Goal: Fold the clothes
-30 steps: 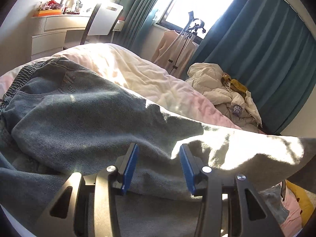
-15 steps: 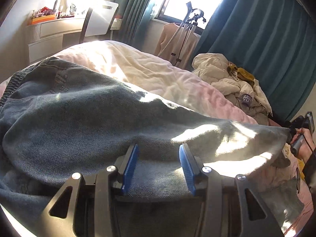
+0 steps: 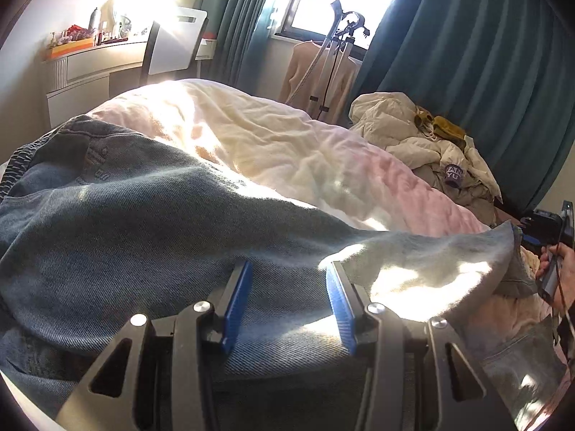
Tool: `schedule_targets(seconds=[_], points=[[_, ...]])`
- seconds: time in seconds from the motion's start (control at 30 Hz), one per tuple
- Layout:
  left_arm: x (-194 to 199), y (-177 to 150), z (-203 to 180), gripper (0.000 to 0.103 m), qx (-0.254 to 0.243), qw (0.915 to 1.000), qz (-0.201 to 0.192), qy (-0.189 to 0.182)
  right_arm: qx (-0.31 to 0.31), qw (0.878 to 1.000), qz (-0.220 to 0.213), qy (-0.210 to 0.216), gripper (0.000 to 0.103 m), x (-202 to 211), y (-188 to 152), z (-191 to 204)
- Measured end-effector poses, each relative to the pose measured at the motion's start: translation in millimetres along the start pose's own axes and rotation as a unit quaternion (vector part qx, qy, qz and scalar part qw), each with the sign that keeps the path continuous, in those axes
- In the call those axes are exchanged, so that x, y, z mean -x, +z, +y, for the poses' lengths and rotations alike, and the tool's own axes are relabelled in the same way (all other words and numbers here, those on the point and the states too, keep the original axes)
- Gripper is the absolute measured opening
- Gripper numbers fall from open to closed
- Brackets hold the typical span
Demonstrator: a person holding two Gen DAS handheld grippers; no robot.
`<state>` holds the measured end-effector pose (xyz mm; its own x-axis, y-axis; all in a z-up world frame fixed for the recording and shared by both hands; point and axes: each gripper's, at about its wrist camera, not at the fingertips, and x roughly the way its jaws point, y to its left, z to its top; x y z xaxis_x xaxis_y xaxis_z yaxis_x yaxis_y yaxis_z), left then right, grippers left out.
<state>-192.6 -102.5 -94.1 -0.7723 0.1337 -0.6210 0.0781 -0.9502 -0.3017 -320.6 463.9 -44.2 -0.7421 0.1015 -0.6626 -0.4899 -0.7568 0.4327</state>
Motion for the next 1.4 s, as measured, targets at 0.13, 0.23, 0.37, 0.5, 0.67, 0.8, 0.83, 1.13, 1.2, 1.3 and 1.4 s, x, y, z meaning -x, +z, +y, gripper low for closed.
schedule_targets(seconds=[0.13, 0.23, 0.37, 0.5, 0.67, 0.8, 0.83, 1.13, 1.2, 1.3, 1.4], points=[[14.9, -2.8, -0.4, 0.044, 0.01, 0.9998, 0.004, -0.014, -0.051, 0.998, 0.033, 0.003, 0.045, 41.5, -42.1, -25.6], [27.7, -5.4, 3.0, 0.044, 0.023, 0.9996, 0.007, -0.016, -0.157, 0.983, 0.092, 0.038, 0.045, 49.7, -77.2, -56.0], [39.3, -11.1, 10.4, 0.044, 0.037, 0.9991, 0.02, -0.001, -0.269, 0.943, 0.163, 0.109, 0.045, 52.6, -111.4, -80.7], [41.8, -13.6, 17.3, 0.044, 0.057, 0.9981, 0.024, -0.001, -0.238, 0.952, 0.143, 0.133, 0.045, 49.8, -105.0, -81.9], [29.6, -12.9, 16.0, 0.044, 0.053, 0.9982, 0.023, 0.015, -0.226, 0.958, 0.118, 0.132, 0.042, 29.0, -97.6, -93.8], [21.2, -12.1, 13.7, 0.044, 0.042, 0.9986, 0.021, 0.023, -0.209, 0.966, 0.104, 0.114, 0.012, 27.9, -96.3, -90.1], [19.9, -11.9, 13.2, 0.044, 0.04, 0.9987, 0.019, 0.024, -0.199, 0.969, 0.087, 0.115, 0.004, 37.0, -92.6, -85.2], [22.2, -9.2, 18.0, 0.044, 0.055, 0.9983, 0.013, 0.017, -0.13, 0.977, -0.066, 0.157, 0.0, 133.5, -59.0, -47.5], [23.7, -8.3, 19.8, 0.044, 0.059, 0.9981, 0.012, 0.017, -0.133, 0.978, -0.085, 0.14, 0.0, 146.3, -54.2, -51.6], [26.1, -6.9, 22.4, 0.044, 0.065, 0.9977, 0.011, 0.017, -0.138, 0.977, -0.113, 0.114, 0.0, 165.5, -47.1, -57.8], [28.4, -5.6, 25.0, 0.044, 0.071, 0.9973, 0.01, 0.018, -0.164, 0.983, -0.064, 0.044, 0.0, 155.4, -55.8, -84.2]])
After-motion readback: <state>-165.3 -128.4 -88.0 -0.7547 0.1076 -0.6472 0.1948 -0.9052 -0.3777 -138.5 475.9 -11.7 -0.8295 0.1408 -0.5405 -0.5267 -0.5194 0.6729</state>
